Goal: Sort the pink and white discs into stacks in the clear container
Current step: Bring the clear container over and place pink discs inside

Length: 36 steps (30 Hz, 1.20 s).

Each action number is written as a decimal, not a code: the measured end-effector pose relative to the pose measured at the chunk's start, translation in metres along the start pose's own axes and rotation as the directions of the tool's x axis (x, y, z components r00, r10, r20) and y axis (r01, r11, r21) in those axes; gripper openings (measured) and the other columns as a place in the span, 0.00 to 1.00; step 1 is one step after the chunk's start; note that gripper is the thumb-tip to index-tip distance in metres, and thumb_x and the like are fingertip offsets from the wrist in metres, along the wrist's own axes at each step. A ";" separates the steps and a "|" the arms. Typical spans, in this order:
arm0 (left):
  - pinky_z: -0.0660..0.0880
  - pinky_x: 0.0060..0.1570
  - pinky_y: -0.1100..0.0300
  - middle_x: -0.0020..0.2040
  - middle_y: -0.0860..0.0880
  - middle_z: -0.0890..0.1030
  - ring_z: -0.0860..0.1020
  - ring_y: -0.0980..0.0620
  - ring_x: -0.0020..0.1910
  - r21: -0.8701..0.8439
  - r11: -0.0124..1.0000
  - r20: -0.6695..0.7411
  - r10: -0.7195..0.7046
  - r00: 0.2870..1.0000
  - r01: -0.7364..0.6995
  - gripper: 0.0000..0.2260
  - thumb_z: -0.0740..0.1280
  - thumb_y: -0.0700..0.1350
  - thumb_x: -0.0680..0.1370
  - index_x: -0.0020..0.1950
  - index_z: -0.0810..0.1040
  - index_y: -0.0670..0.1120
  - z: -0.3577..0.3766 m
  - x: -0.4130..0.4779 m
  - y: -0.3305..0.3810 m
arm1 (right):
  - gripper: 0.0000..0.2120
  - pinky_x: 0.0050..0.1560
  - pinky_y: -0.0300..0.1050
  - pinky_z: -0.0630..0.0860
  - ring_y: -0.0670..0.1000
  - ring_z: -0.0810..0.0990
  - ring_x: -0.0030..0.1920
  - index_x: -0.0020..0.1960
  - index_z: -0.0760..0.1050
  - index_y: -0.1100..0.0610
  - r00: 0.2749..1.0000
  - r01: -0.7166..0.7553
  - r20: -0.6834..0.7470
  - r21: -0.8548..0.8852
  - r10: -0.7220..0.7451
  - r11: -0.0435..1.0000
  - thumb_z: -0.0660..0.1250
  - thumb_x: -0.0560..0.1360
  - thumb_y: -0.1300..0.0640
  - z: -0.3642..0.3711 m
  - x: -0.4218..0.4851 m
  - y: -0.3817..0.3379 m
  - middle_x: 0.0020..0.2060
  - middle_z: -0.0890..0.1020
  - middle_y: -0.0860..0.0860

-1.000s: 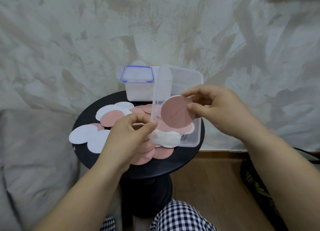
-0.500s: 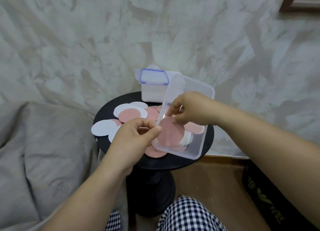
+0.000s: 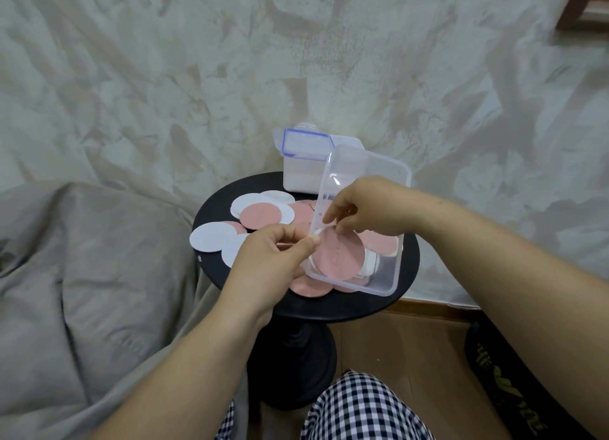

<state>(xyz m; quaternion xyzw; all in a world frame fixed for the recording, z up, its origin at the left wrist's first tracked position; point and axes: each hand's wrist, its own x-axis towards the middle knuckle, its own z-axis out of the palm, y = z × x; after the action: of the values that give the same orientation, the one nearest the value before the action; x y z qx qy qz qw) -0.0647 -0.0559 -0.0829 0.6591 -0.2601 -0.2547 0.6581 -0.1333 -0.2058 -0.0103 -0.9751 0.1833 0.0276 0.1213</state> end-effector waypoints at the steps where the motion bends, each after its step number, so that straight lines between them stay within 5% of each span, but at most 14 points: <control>1: 0.79 0.51 0.48 0.41 0.45 0.83 0.81 0.50 0.42 -0.005 1.000 -0.002 -0.004 1.000 0.004 0.06 0.71 0.46 0.73 0.42 0.80 0.44 0.000 0.000 0.000 | 0.12 0.35 0.25 0.66 0.43 0.74 0.39 0.57 0.78 0.50 1.000 0.015 -0.012 -0.006 -0.015 1.000 0.67 0.75 0.59 -0.001 -0.001 0.000 0.44 0.80 0.45; 7: 0.80 0.49 0.52 0.41 0.47 0.79 0.77 0.52 0.41 -0.072 0.997 -0.066 -0.017 0.998 0.012 0.06 0.70 0.45 0.73 0.43 0.80 0.42 -0.002 0.010 -0.002 | 0.11 0.54 0.34 0.73 0.42 0.76 0.51 0.55 0.78 0.48 0.934 0.173 -0.341 0.165 -0.108 0.971 0.67 0.75 0.58 0.001 -0.023 0.009 0.49 0.79 0.41; 11: 0.80 0.50 0.51 0.43 0.45 0.80 0.79 0.50 0.44 -0.103 0.995 -0.109 0.006 0.994 -0.018 0.06 0.69 0.44 0.74 0.43 0.79 0.41 -0.002 0.019 0.003 | 0.14 0.57 0.30 0.71 0.38 0.74 0.55 0.53 0.74 0.40 0.788 0.253 -0.613 0.411 0.060 0.876 0.68 0.74 0.57 0.026 -0.053 0.034 0.53 0.75 0.37; 14: 0.80 0.47 0.55 0.41 0.48 0.78 0.77 0.53 0.42 -0.098 0.994 -0.097 0.033 0.995 -0.042 0.07 0.68 0.44 0.75 0.40 0.77 0.42 0.009 0.022 0.005 | 0.18 0.51 0.26 0.72 0.37 0.74 0.56 0.55 0.68 0.34 0.828 0.189 -0.499 0.678 0.257 0.710 0.68 0.73 0.54 0.048 -0.067 0.046 0.56 0.73 0.38; 17: 0.80 0.42 0.60 0.43 0.48 0.79 0.78 0.54 0.44 -0.126 0.991 -0.062 0.031 0.998 -0.039 0.06 0.68 0.44 0.75 0.42 0.77 0.43 0.026 0.020 0.004 | 0.19 0.53 0.25 0.72 0.29 0.72 0.55 0.60 0.65 0.37 0.864 0.177 -0.413 0.784 0.287 0.595 0.66 0.74 0.53 0.062 -0.073 0.055 0.59 0.72 0.36; 20: 0.80 0.38 0.62 0.43 0.47 0.81 0.82 0.52 0.42 -0.201 0.979 -0.067 0.002 0.998 -0.015 0.04 0.68 0.44 0.75 0.42 0.79 0.44 0.041 0.013 0.003 | 0.16 0.50 0.22 0.70 0.27 0.72 0.53 0.58 0.68 0.41 0.712 0.254 -0.597 0.709 0.369 0.658 0.65 0.75 0.56 0.058 -0.077 0.054 0.59 0.73 0.44; 22: 0.80 0.44 0.56 0.43 0.47 0.81 0.82 0.46 0.45 -0.256 0.967 -0.071 -0.011 0.997 -0.007 0.05 0.69 0.45 0.75 0.39 0.79 0.47 0.050 0.008 0.000 | 0.14 0.51 0.24 0.70 0.34 0.73 0.55 0.56 0.70 0.42 0.618 0.287 -0.692 0.640 0.373 0.713 0.64 0.76 0.59 0.050 -0.081 0.055 0.59 0.75 0.49; 24: 0.73 0.45 0.53 0.41 0.47 0.80 0.79 0.44 0.43 -0.319 0.948 -0.064 -0.020 0.998 -0.001 0.08 0.68 0.46 0.75 0.36 0.78 0.51 0.057 0.003 -0.002 | 0.14 0.54 0.32 0.73 0.37 0.75 0.56 0.58 0.71 0.43 0.658 0.294 -0.648 0.690 0.384 0.661 0.65 0.76 0.56 0.043 -0.085 0.059 0.59 0.76 0.45; 27: 0.65 0.39 0.55 0.40 0.52 0.79 0.74 0.45 0.42 -0.364 0.931 -0.069 -0.014 0.998 -0.012 0.09 0.67 0.48 0.75 0.34 0.78 0.56 0.061 -0.003 -0.003 | 0.19 0.61 0.44 0.73 0.38 0.76 0.58 0.61 0.69 0.39 0.811 0.258 -0.494 0.783 0.314 0.566 0.68 0.71 0.44 0.042 -0.090 0.058 0.60 0.76 0.37; 31: 0.74 0.39 0.60 0.45 0.50 0.82 0.80 0.48 0.44 -0.455 0.890 -0.022 -0.024 0.999 0.012 0.04 0.67 0.45 0.75 0.40 0.78 0.52 0.059 -0.008 -0.006 | 0.21 0.55 0.34 0.75 0.35 0.77 0.55 0.59 0.68 0.38 0.841 0.303 -0.479 0.802 0.251 0.515 0.65 0.67 0.47 0.049 -0.092 0.044 0.52 0.77 0.28; 36: 0.76 0.33 0.65 0.44 0.49 0.85 0.83 0.48 0.45 -0.497 0.867 -0.024 -0.040 0.999 0.023 0.02 0.67 0.44 0.75 0.46 0.76 0.47 0.055 -0.011 -0.007 | 0.21 0.50 0.31 0.75 0.38 0.78 0.55 0.59 0.69 0.38 0.842 0.329 -0.481 0.817 0.245 0.473 0.66 0.67 0.48 0.052 -0.088 0.044 0.52 0.79 0.32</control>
<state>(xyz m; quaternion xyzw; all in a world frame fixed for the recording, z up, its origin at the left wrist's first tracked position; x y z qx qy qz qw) -0.1102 -0.0886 -0.0898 0.4762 -0.1639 -0.3126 0.8054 -0.2317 -0.2019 -0.0621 -0.7412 0.1714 -0.3479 0.5479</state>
